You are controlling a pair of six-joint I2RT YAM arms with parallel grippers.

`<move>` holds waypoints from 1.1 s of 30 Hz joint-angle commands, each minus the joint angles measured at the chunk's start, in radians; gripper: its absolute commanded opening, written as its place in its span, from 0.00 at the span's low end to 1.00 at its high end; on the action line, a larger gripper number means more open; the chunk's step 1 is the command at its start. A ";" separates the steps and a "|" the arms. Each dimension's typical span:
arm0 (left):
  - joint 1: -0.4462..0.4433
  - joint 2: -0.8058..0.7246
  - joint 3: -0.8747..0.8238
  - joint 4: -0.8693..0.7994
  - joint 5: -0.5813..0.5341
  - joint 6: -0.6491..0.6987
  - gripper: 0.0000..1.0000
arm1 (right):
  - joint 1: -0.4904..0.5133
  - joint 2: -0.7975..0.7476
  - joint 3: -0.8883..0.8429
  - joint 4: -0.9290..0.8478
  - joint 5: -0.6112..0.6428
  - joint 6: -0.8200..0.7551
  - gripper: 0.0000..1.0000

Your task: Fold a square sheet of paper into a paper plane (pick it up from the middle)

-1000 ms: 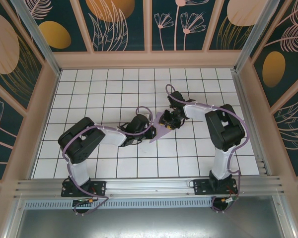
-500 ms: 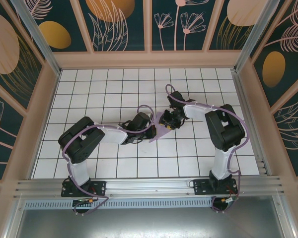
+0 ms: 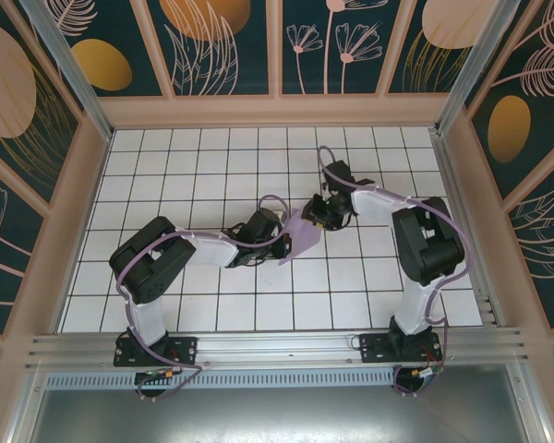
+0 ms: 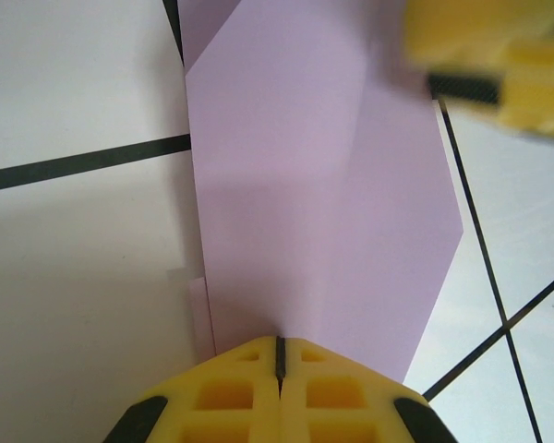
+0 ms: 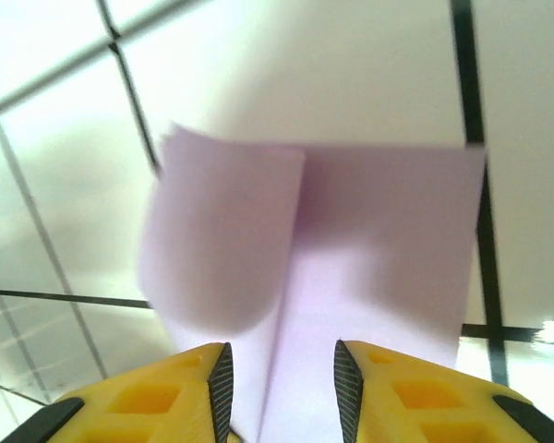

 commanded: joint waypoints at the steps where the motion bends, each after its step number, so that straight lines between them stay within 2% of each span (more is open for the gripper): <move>1: -0.005 0.057 -0.019 -0.105 0.037 0.032 0.00 | 0.003 -0.086 0.004 0.074 -0.085 -0.092 0.37; 6: -0.005 0.056 -0.017 -0.105 0.035 0.044 0.00 | 0.022 -0.067 -0.034 0.137 -0.169 -0.112 0.13; 10: -0.005 0.057 -0.019 -0.103 0.036 0.051 0.00 | 0.047 -0.034 -0.055 0.181 -0.213 -0.115 0.04; 23: -0.005 0.054 -0.044 -0.087 0.040 0.074 0.00 | 0.058 0.072 -0.084 0.210 -0.248 -0.094 0.00; 33: -0.002 0.050 -0.069 -0.071 0.047 0.082 0.00 | 0.045 0.075 -0.153 0.209 -0.190 -0.096 0.00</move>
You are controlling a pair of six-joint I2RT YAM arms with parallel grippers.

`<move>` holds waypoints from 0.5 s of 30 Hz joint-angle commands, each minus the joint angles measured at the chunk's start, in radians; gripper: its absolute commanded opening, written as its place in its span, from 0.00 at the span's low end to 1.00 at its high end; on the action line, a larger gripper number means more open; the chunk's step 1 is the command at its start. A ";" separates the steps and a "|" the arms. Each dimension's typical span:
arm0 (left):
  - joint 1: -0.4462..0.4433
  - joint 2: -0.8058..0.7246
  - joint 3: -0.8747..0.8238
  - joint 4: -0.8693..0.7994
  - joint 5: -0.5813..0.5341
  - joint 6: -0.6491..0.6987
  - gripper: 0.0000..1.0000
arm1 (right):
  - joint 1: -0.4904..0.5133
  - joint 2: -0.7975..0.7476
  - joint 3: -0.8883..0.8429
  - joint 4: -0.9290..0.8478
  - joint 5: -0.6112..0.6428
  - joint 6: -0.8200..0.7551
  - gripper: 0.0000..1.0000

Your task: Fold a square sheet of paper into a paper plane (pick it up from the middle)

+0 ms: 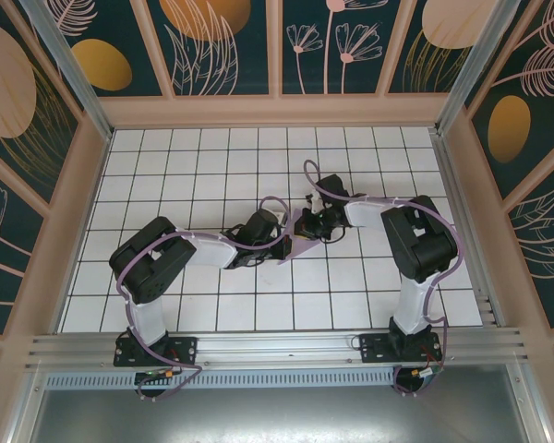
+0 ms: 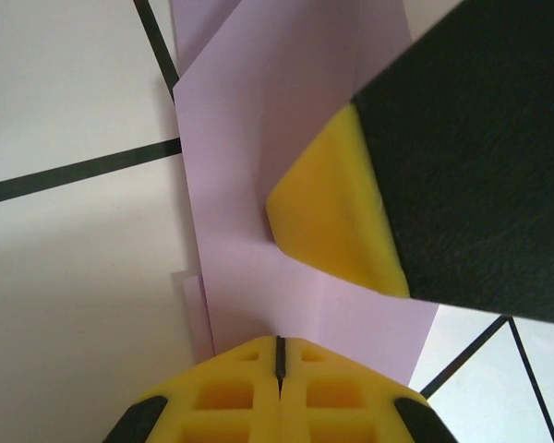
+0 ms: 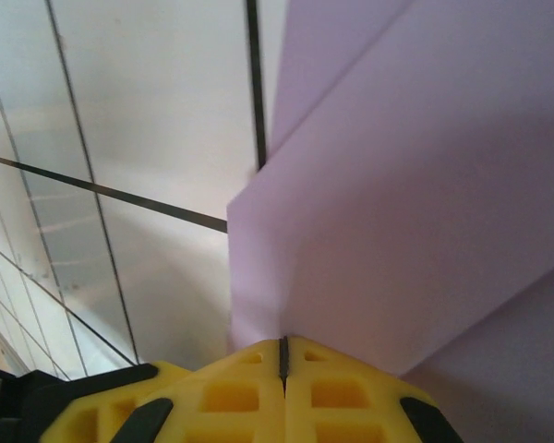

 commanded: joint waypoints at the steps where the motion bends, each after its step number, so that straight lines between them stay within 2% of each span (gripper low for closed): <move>1: -0.005 0.049 -0.047 -0.116 0.036 0.023 0.00 | -0.012 0.008 -0.032 0.017 0.020 -0.008 0.00; 15: -0.001 0.045 -0.081 -0.089 0.053 0.018 0.00 | -0.071 -0.029 -0.101 0.080 0.007 -0.026 0.00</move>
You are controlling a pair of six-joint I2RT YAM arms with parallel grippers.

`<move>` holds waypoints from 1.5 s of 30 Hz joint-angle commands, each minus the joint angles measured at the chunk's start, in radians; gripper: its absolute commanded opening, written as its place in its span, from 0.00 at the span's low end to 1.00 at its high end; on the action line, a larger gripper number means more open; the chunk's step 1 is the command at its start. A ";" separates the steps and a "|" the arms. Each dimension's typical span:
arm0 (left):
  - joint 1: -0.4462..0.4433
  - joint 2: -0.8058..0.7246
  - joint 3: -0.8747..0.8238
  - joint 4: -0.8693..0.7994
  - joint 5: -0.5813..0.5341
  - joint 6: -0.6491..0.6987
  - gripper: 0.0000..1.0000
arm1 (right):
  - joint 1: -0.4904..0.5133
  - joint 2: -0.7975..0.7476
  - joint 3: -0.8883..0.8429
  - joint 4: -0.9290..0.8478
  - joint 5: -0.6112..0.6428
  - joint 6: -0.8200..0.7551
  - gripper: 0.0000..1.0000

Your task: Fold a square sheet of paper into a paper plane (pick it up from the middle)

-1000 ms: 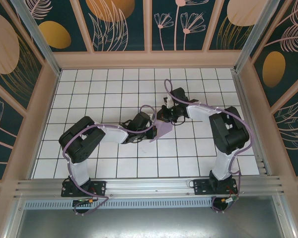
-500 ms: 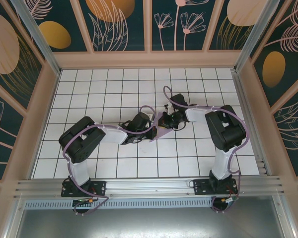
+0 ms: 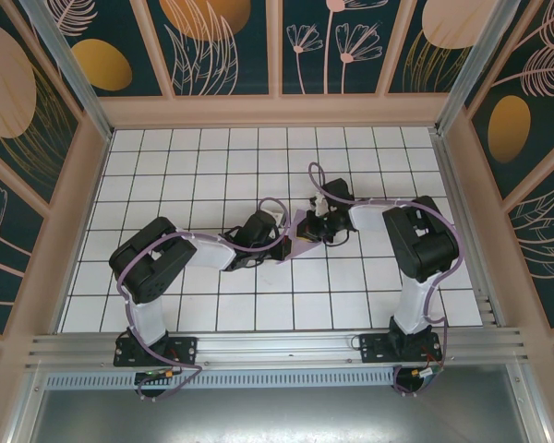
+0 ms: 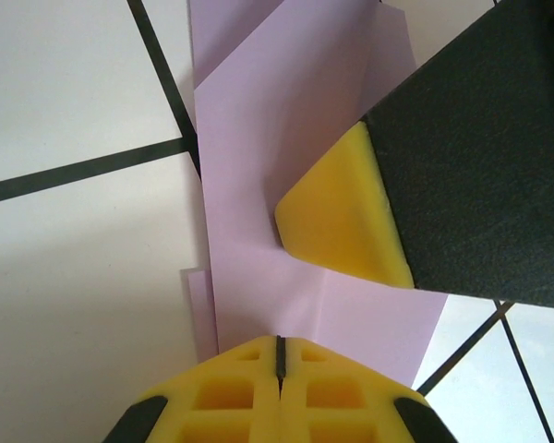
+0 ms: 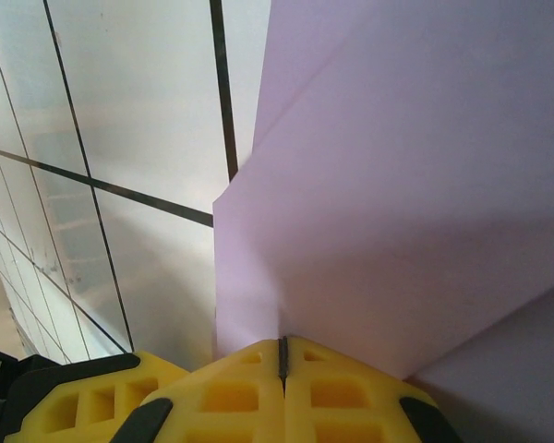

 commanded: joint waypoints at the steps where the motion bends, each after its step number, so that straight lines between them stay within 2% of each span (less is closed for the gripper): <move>1: -0.004 0.046 -0.052 -0.146 0.045 0.017 0.00 | -0.040 -0.028 -0.036 -0.005 0.059 -0.027 0.00; 16: -0.002 0.032 -0.072 -0.105 0.077 0.016 0.00 | -0.121 -0.074 -0.014 0.006 0.065 -0.047 0.00; 22: -0.002 0.027 -0.066 -0.094 0.088 0.011 0.00 | -0.107 -0.204 -0.067 0.061 0.040 -0.043 0.00; 25: -0.001 0.025 -0.065 -0.092 0.088 0.008 0.00 | -0.060 -0.223 -0.096 0.106 0.022 -0.029 0.00; 30: -0.003 0.027 -0.063 -0.092 0.086 0.002 0.00 | 0.020 -0.149 -0.073 0.148 0.007 -0.015 0.00; 35: -0.002 0.031 -0.066 -0.090 0.089 -0.006 0.00 | 0.023 -0.065 -0.059 0.196 -0.029 -0.010 0.00; 45: -0.002 0.032 -0.084 -0.092 0.094 -0.017 0.00 | -0.132 0.018 -0.048 0.216 0.015 -0.047 0.00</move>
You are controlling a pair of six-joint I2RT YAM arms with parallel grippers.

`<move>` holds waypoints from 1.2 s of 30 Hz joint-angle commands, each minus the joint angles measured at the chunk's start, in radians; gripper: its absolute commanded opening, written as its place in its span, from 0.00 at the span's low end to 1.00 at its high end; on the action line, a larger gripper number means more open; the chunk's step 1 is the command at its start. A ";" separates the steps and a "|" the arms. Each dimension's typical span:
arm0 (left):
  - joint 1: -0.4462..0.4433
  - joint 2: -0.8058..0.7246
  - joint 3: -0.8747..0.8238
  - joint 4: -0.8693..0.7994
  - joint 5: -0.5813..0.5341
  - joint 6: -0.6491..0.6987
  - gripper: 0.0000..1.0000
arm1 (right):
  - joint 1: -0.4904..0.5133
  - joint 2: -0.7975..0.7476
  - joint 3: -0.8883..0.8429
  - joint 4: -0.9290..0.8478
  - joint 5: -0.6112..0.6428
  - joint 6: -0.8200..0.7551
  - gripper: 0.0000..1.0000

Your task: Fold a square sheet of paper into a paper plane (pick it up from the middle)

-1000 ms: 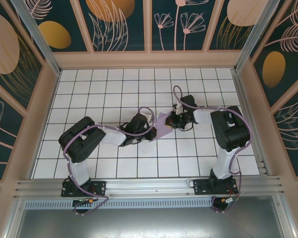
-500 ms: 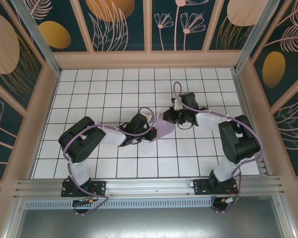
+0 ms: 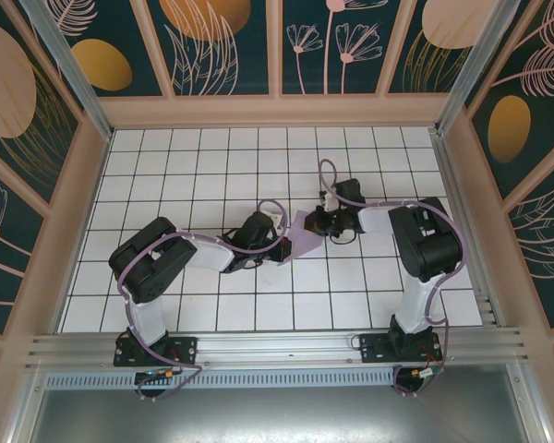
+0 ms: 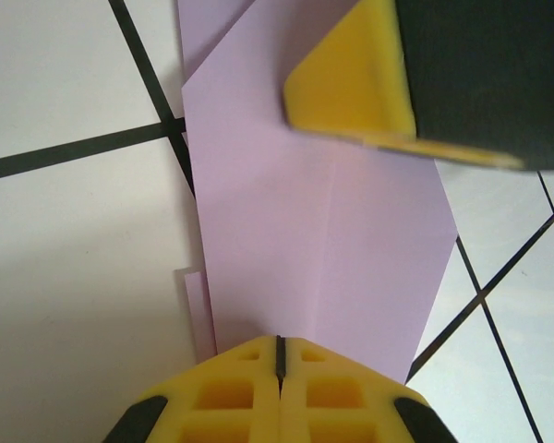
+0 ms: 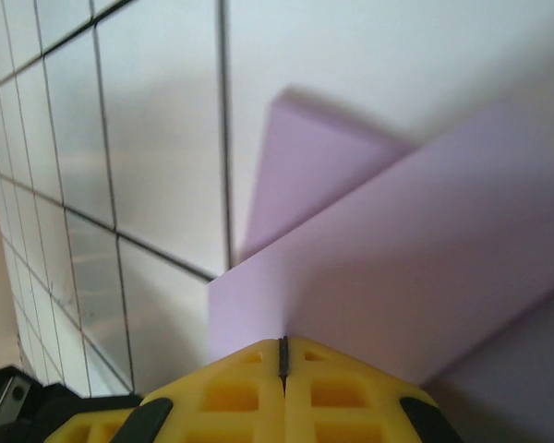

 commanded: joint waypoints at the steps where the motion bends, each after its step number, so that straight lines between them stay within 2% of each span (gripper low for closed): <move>1: -0.009 0.034 -0.054 -0.151 0.050 -0.013 0.00 | -0.068 0.031 0.021 0.030 0.027 -0.028 0.00; 7: -0.007 0.031 -0.059 -0.148 0.056 -0.016 0.00 | -0.182 0.049 0.072 0.027 0.067 -0.022 0.00; 13: -0.008 0.027 -0.048 -0.150 0.056 -0.019 0.00 | -0.193 -0.036 0.111 -0.005 0.061 -0.027 0.00; 18: -0.008 0.027 -0.037 -0.150 0.056 -0.017 0.00 | -0.117 -0.132 0.041 -0.021 0.034 -0.004 0.00; 27: -0.008 0.011 -0.033 -0.139 0.059 -0.028 0.00 | 0.050 -0.139 -0.092 0.061 -0.036 0.122 0.00; 31: -0.007 0.006 -0.031 -0.130 0.062 -0.031 0.00 | 0.069 -0.096 -0.099 0.061 -0.032 0.132 0.00; 36: -0.006 -0.020 -0.015 -0.134 0.067 -0.034 0.00 | 0.067 -0.053 -0.071 -0.021 0.047 0.112 0.00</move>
